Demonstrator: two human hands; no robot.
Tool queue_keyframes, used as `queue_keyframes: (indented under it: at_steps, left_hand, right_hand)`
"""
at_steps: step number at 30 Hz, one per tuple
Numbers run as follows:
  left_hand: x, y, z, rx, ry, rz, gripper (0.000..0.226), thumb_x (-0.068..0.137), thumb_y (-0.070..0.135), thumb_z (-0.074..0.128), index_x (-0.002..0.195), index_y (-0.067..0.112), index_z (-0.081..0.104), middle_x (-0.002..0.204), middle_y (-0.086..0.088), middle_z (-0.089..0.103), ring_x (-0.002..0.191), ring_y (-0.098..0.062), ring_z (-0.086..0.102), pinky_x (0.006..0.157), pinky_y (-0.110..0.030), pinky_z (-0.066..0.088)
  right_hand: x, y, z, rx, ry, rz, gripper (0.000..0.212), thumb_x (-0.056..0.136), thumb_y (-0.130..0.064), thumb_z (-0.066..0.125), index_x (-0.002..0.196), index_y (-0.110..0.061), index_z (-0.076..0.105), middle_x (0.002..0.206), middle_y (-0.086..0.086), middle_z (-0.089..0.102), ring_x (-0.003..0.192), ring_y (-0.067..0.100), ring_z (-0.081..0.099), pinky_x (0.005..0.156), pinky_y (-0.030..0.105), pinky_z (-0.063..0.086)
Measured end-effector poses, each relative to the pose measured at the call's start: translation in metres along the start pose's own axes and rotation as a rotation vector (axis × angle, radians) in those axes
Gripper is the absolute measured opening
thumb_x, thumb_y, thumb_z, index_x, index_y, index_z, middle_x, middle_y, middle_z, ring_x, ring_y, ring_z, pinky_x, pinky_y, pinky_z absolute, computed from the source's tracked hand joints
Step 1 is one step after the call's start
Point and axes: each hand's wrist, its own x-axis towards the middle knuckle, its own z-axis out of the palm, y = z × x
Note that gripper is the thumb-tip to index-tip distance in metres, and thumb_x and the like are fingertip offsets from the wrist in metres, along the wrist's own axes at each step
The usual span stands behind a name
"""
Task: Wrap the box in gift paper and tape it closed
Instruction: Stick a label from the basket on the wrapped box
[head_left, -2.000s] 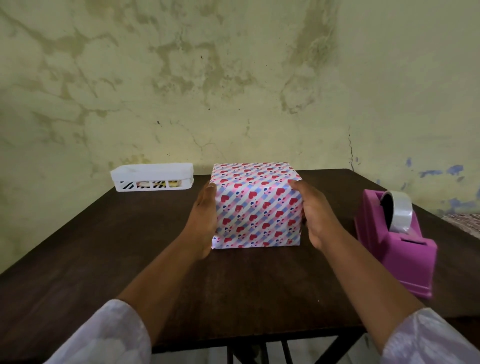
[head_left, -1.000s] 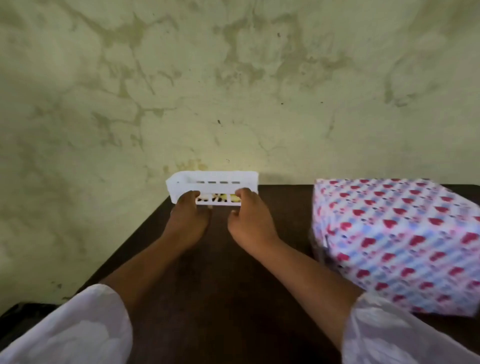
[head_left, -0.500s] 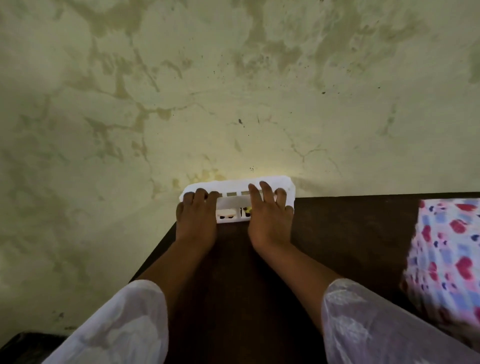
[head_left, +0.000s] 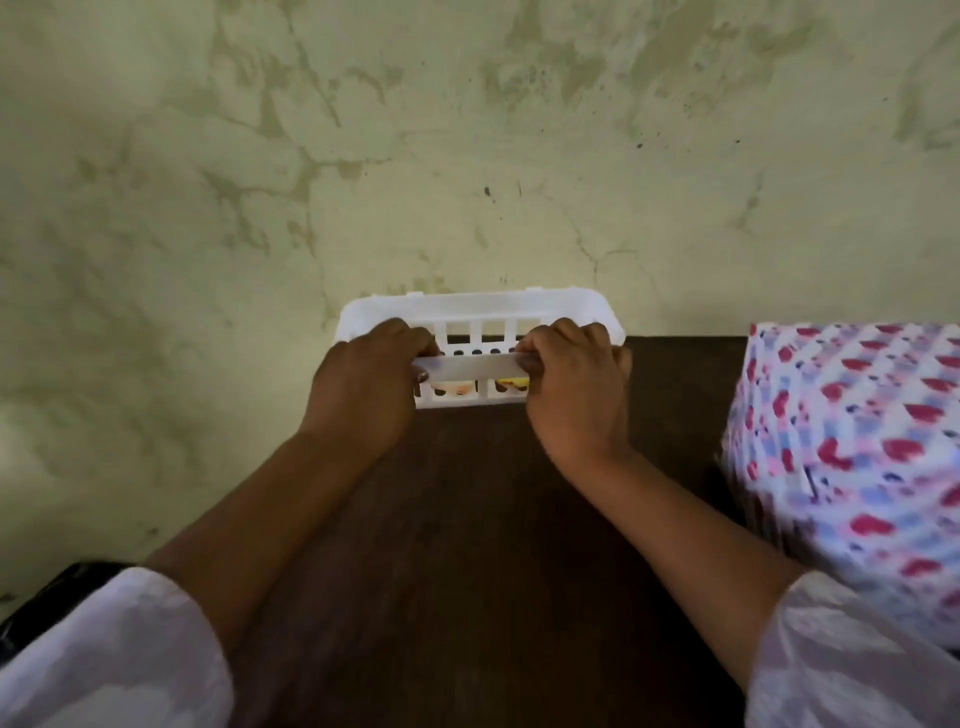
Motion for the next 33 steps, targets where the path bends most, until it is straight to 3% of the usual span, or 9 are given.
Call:
queue_keyframes:
  at_steps: [3, 9, 13, 16, 19, 23, 26, 29, 33]
  left_hand:
    - [-0.035, 0.013, -0.031, -0.023, -0.042, -0.017, 0.020, 0.088, 0.009, 0.054, 0.097, 0.024, 0.064, 0.095, 0.008, 0.058, 0.085, -0.017, 0.054, 0.065, -0.027, 0.034]
    - [-0.117, 0.044, -0.094, -0.086, -0.090, -0.081, 0.021, 0.082, 0.006, 0.062, 0.092, 0.024, 0.067, 0.093, 0.009, 0.063, 0.083, -0.017, 0.057, 0.071, -0.033, 0.046]
    - [-0.164, 0.058, -0.126, -0.117, -0.159, -0.073, 0.025, 0.078, 0.003, 0.068, 0.085, 0.027, 0.068, 0.086, 0.013, 0.065, 0.072, -0.006, 0.058, 0.063, -0.023, 0.044]
    - [-0.179, 0.064, -0.137, -0.132, -0.268, -0.053, 0.026, 0.079, 0.008, 0.069, 0.079, 0.034, 0.066, 0.076, 0.020, 0.061, 0.070, 0.000, 0.056, 0.060, -0.017, 0.038]
    - [-0.177, 0.074, -0.144, -0.112, -0.415, -0.055, 0.014, 0.085, 0.032, 0.062, 0.073, 0.039, 0.063, 0.071, 0.025, 0.059, 0.071, 0.004, 0.056, 0.062, -0.017, 0.038]
    - [-0.149, 0.092, -0.139, -0.278, -0.486, -0.096, 0.026, 0.091, 0.040, 0.050, 0.087, 0.027, 0.072, 0.080, 0.019, 0.067, 0.076, 0.002, 0.062, 0.071, -0.016, 0.046]
    - [-0.126, 0.101, -0.118, -0.311, -0.657, -0.098, 0.017, 0.091, 0.031, 0.058, 0.102, 0.025, 0.070, 0.098, 0.014, 0.069, 0.086, 0.001, 0.062, 0.079, -0.019, 0.047]
    - [-0.119, 0.105, -0.097, -0.277, -0.813, -0.174, 0.029, 0.088, 0.020, 0.062, 0.117, 0.019, 0.065, 0.118, 0.003, 0.064, 0.101, -0.010, 0.059, 0.089, -0.024, 0.045]
    - [-0.123, 0.103, -0.092, -0.401, -0.831, -0.313, 0.032, 0.087, 0.017, 0.064, 0.118, 0.020, 0.063, 0.115, 0.002, 0.063, 0.102, -0.013, 0.058, 0.081, -0.020, 0.047]
  right_hand:
    - [-0.030, -0.009, -0.042, 0.017, -0.060, -0.027, 0.010, 0.086, -0.013, 0.060, 0.088, -0.020, 0.066, 0.091, -0.004, 0.064, 0.091, 0.023, 0.055, 0.072, 0.028, 0.010]
    - [-0.078, -0.034, -0.123, 0.086, -0.331, -0.133, 0.015, 0.091, -0.018, 0.056, 0.095, -0.030, 0.064, 0.100, -0.015, 0.063, 0.098, 0.005, 0.053, 0.077, 0.026, 0.010]
    - [-0.110, -0.037, -0.163, 0.319, -0.518, -0.212, 0.014, 0.090, -0.016, 0.060, 0.096, -0.024, 0.070, 0.093, -0.014, 0.065, 0.086, 0.000, 0.057, 0.090, 0.026, 0.038]
    - [-0.121, -0.034, -0.184, 0.427, -0.686, -0.194, 0.015, 0.091, -0.018, 0.059, 0.097, -0.021, 0.073, 0.086, -0.020, 0.062, 0.078, -0.002, 0.060, 0.072, 0.011, 0.047]
    - [-0.114, -0.030, -0.192, 0.468, -0.760, -0.117, 0.015, 0.091, -0.018, 0.059, 0.095, -0.018, 0.074, 0.087, -0.013, 0.069, 0.073, 0.002, 0.065, 0.067, 0.013, 0.051]
    - [-0.088, -0.026, -0.179, 0.254, -0.947, -0.085, 0.023, 0.088, -0.004, 0.059, 0.107, -0.013, 0.070, 0.104, 0.001, 0.070, 0.079, 0.004, 0.064, 0.067, 0.013, 0.049]
    - [-0.079, -0.032, -0.166, 0.022, -1.124, -0.112, 0.034, 0.089, -0.002, 0.054, 0.116, -0.019, 0.066, 0.124, 0.006, 0.060, 0.104, 0.021, 0.060, 0.088, 0.029, 0.051]
    - [-0.078, -0.039, -0.161, -0.075, -1.172, -0.150, 0.035, 0.089, -0.007, 0.053, 0.121, -0.020, 0.063, 0.130, 0.007, 0.055, 0.107, 0.024, 0.057, 0.091, 0.034, 0.049]
    - [-0.080, -0.038, -0.163, -0.112, -1.163, -0.180, 0.038, 0.088, -0.009, 0.057, 0.125, -0.017, 0.059, 0.131, 0.009, 0.054, 0.110, 0.023, 0.056, 0.088, 0.029, 0.048]
